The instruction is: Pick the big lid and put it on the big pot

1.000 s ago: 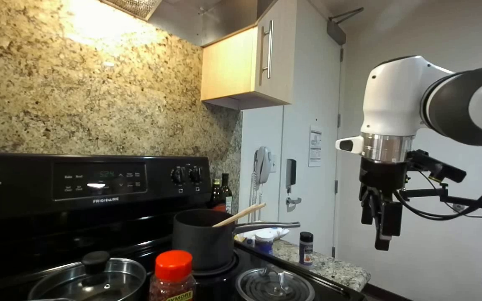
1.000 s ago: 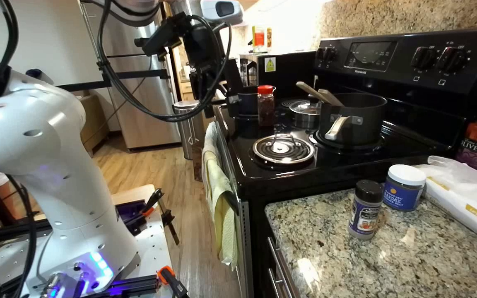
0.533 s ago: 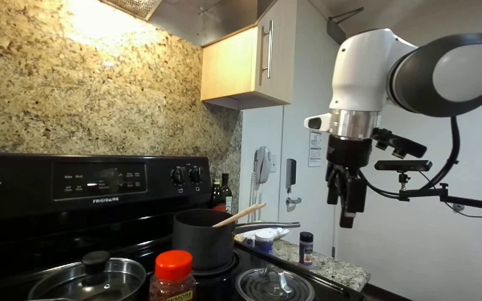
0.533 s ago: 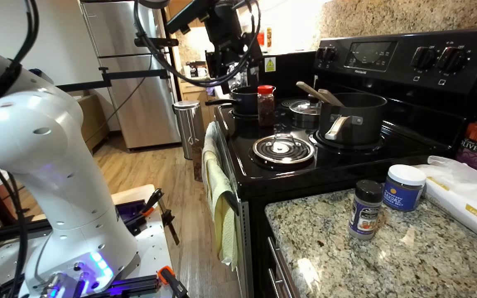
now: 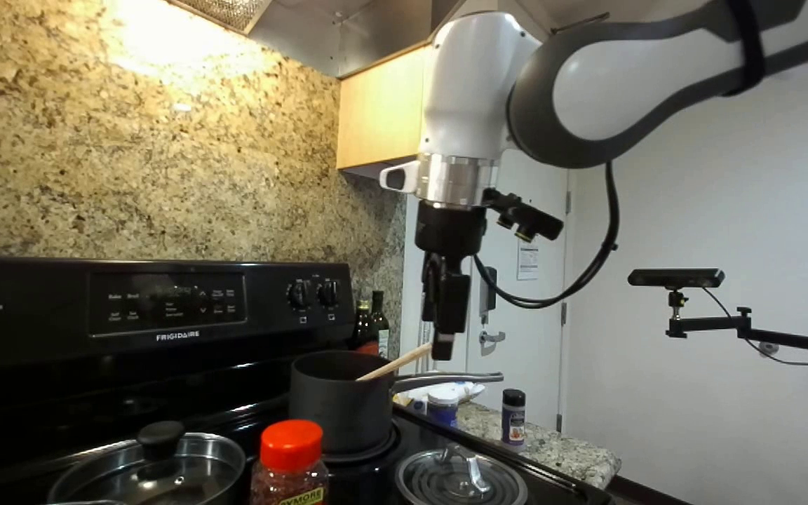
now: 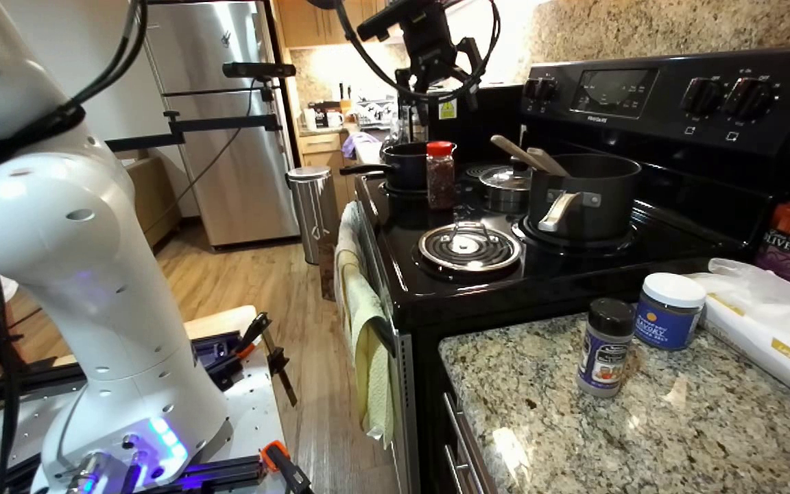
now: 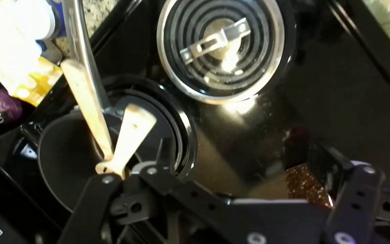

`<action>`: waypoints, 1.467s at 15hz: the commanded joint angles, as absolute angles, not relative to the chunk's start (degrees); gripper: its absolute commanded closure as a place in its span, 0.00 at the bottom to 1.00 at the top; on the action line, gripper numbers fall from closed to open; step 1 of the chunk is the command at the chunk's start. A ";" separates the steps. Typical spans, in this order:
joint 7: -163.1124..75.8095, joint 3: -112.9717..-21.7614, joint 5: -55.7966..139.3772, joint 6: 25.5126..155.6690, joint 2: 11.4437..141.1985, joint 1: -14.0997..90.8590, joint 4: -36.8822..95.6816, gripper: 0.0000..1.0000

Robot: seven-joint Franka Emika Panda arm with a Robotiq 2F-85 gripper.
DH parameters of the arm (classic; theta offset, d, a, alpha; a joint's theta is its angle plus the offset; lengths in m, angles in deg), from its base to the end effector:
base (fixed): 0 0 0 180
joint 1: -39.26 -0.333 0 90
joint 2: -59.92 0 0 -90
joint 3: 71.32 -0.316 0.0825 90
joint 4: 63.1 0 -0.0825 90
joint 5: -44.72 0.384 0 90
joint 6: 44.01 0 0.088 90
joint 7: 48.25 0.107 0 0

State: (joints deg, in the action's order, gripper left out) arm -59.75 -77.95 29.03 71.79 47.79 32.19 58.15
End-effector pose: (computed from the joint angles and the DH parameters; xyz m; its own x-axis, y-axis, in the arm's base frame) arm 0.4935 0.1074 0.5171 0.8517 0.5225 0.0393 0.4902 -0.8211 0.2924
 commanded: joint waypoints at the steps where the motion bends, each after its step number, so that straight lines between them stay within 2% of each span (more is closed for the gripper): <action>1: -61.12 -79.52 25.86 71.13 59.42 31.78 45.26 0.00; 6: -62.46 -80.35 24.33 70.22 71.23 30.14 31.32 0.00; 7: -60.25 -79.87 25.56 71.76 67.10 30.37 37.11 0.00; 13: -60.97 -79.82 25.54 71.49 71.08 29.76 32.29 0.00; 15: -61.48 -79.89 26.70 76.52 70.69 30.29 33.60 0.00; 18: -63.70 -79.96 27.89 83.35 74.57 30.52 30.22 0.00; 22: -68.60 -80.32 30.58 81.62 81.34 30.63 22.74 0.00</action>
